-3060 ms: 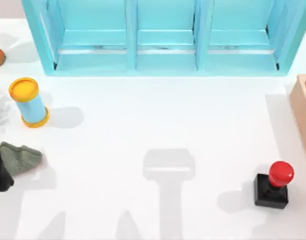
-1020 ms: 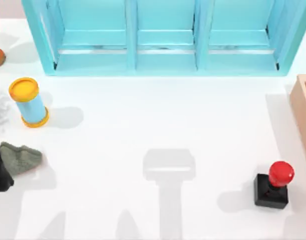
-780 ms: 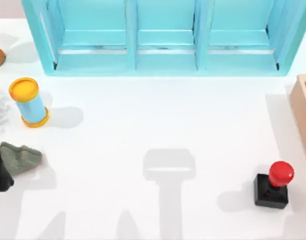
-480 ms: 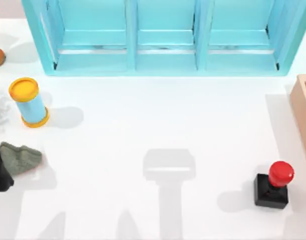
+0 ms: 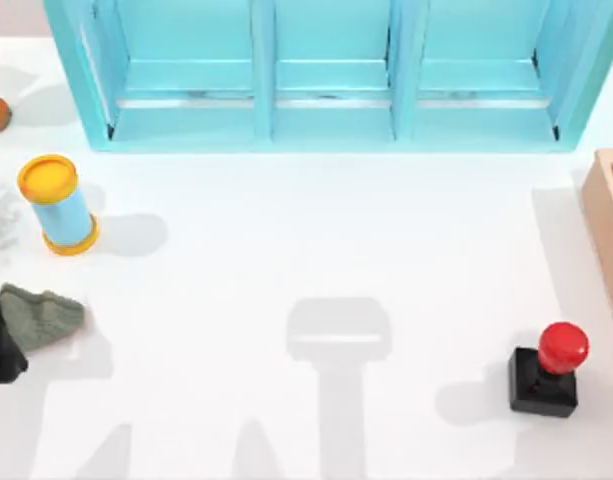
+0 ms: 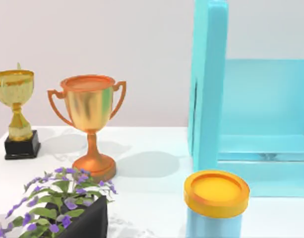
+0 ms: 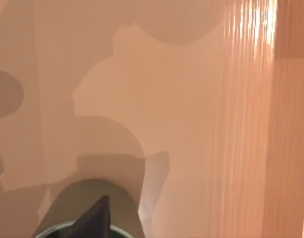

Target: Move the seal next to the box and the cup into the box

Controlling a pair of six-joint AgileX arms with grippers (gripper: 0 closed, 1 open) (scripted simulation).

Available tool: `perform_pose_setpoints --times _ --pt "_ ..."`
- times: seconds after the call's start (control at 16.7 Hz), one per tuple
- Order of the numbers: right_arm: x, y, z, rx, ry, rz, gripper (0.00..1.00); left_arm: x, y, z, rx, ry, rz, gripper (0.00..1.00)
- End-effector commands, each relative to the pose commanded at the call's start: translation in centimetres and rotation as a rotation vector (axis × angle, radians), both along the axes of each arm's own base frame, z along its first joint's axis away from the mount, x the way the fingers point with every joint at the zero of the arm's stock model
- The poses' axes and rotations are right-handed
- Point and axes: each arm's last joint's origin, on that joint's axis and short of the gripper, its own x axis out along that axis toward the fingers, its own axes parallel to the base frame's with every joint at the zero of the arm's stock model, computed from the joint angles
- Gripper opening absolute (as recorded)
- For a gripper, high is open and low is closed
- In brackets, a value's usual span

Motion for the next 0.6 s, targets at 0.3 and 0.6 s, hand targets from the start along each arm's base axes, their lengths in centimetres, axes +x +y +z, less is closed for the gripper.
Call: perform_pose_setpoints --times 0.3,0.6 --pt "-0.7 0.8 4.4 0.006 0.053 0.002 1.00 0.0 0.0 0.0 0.000 0.000 0.000 1.00" --pt "-2.3 1.6 4.4 0.019 0.178 -0.015 1.00 0.0 0.0 0.0 0.000 0.000 0.000 1.00"
